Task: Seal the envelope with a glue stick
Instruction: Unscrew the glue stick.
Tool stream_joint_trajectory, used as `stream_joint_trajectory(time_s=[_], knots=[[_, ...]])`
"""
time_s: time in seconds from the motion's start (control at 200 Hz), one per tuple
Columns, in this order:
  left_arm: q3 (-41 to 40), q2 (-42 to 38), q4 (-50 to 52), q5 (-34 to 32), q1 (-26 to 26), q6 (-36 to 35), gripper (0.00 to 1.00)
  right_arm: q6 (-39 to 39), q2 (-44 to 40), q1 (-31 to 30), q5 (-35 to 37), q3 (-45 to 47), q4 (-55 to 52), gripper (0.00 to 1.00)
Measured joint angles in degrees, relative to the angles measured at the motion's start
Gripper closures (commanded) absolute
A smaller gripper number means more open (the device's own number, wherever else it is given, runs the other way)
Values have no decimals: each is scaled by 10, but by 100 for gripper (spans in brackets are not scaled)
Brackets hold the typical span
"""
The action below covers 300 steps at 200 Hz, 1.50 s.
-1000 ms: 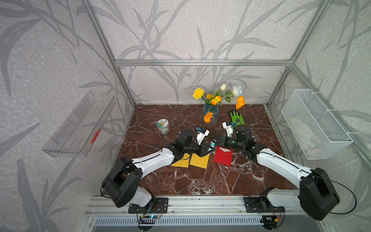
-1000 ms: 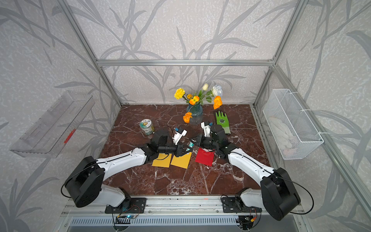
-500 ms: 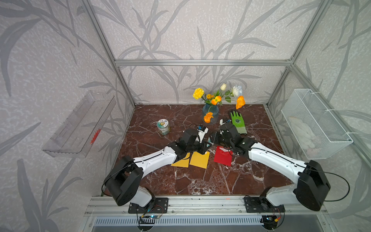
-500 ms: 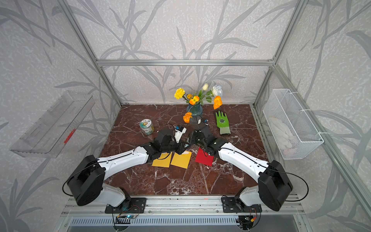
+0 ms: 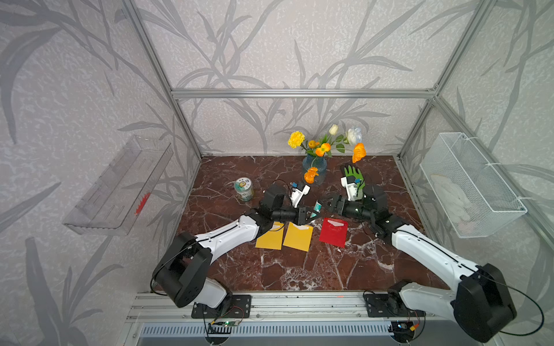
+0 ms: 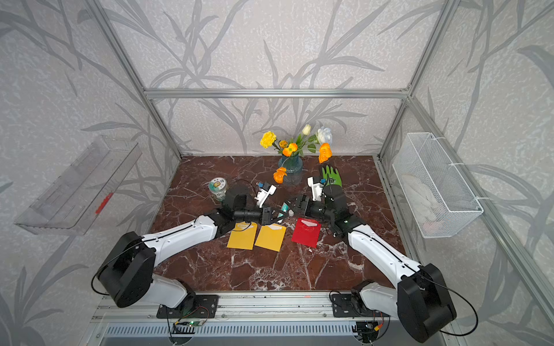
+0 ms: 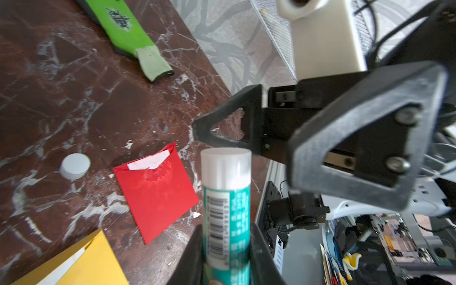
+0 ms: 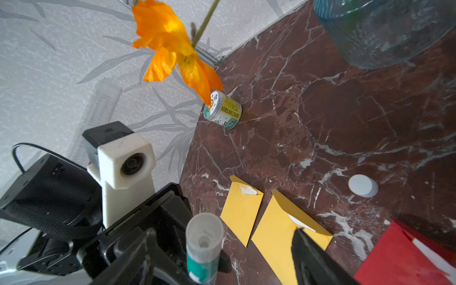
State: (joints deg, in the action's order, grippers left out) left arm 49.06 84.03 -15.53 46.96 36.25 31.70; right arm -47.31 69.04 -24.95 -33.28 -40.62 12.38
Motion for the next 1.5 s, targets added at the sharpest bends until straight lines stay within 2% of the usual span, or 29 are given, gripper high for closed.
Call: stream_joint_trajectory(time_s=[0.12, 0.195, 0.435, 0.485, 0.595, 0.67, 0.79, 1.02, 1.205, 1.315, 1.5], knots=[[-5, -4, -17, 28, 0, 11, 100, -25, 12, 1, -40, 5, 53, 34], [-7, -4, -24, 38, 0, 18, 100, -32, 21, 1, -61, 5, 77, 47], [-12, -4, -34, 46, 0, 27, 100, -47, 44, 1, -93, 5, 104, 70], [-12, -4, -34, 47, 0, 28, 100, -52, 44, 1, -95, 5, 106, 69], [-12, -4, -36, 50, 0, 28, 100, -53, 44, 2, -94, 5, 108, 56], [-13, -4, -38, 52, 0, 28, 100, -53, 44, 5, -92, 5, 109, 56], [-17, -3, -39, 52, 0, 28, 100, -53, 44, 10, -92, 5, 109, 61], [-19, 0, -40, 54, 0, 28, 100, -51, 44, 10, -93, 5, 107, 78], [-20, 3, -38, 52, 0, 28, 100, -40, 44, 10, -87, -2, 82, 81], [-20, 5, -26, 31, 0, 20, 100, -19, 44, -5, -37, -28, 7, 81], [-25, 5, -3, -49, 9, -16, 100, -9, 62, -60, 134, -84, -110, 82]])
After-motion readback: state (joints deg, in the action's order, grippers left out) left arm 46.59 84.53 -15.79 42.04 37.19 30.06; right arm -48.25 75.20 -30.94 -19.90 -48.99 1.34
